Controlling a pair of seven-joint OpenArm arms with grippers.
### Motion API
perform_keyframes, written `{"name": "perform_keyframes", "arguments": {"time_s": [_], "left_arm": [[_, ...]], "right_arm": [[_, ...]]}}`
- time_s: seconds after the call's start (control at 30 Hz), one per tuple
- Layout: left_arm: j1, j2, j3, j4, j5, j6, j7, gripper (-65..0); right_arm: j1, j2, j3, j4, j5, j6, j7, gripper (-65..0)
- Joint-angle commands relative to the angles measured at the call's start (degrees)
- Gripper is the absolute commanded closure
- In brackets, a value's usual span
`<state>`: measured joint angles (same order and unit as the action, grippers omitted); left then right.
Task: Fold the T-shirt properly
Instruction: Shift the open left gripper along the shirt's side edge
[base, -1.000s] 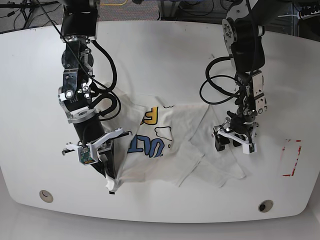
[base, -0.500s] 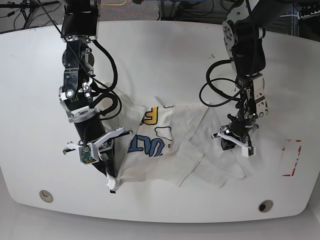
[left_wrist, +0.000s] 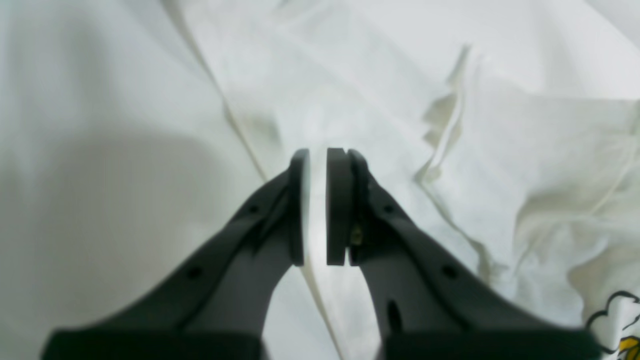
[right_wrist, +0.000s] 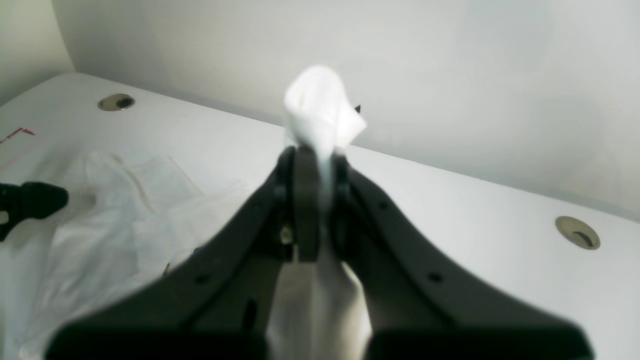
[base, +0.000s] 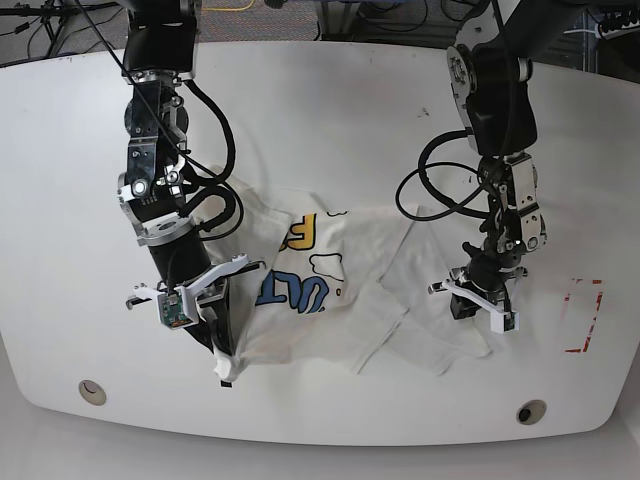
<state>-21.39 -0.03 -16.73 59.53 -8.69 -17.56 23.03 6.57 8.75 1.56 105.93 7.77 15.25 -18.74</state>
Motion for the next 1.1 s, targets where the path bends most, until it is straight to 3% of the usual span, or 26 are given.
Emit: {"name": "perform_keyframes", "arguments": {"time_s": [0.0, 0.5, 0.63, 0.9, 1.07], "left_arm": [[0.03, 0.00, 1.80, 5.76, -0.12, -0.25, 0.52, -1.2], [8.31, -0.70, 2.30, 22.78, 0.79, -0.15, 4.78, -0.6], [11.46, -2.86, 2.62, 29.74, 1.59, -0.08, 6.90, 0.0], [13.39, -4.24, 3.77, 31.21, 2.24, -0.29, 8.05, 0.0], [10.60, -4.59, 6.33, 26.63, 2.83, -0.44, 8.57, -9.2]], "right_arm": [[1.47, 0.41, 0.39, 0.74, 0.47, 0.02, 1.74, 0.0], [1.44, 0.93, 0.50, 1.25, 0.30, -0.22, 1.82, -0.1], [1.17, 0.89, 0.46, 0.81, 0.42, -0.09, 1.70, -0.6], [1.02, 1.14, 0.53, 0.61, 0.49, -0.10, 1.88, -0.7], [0.14, 0.99, 0.60, 1.18, 0.17, -0.22, 1.79, -1.0]]}}
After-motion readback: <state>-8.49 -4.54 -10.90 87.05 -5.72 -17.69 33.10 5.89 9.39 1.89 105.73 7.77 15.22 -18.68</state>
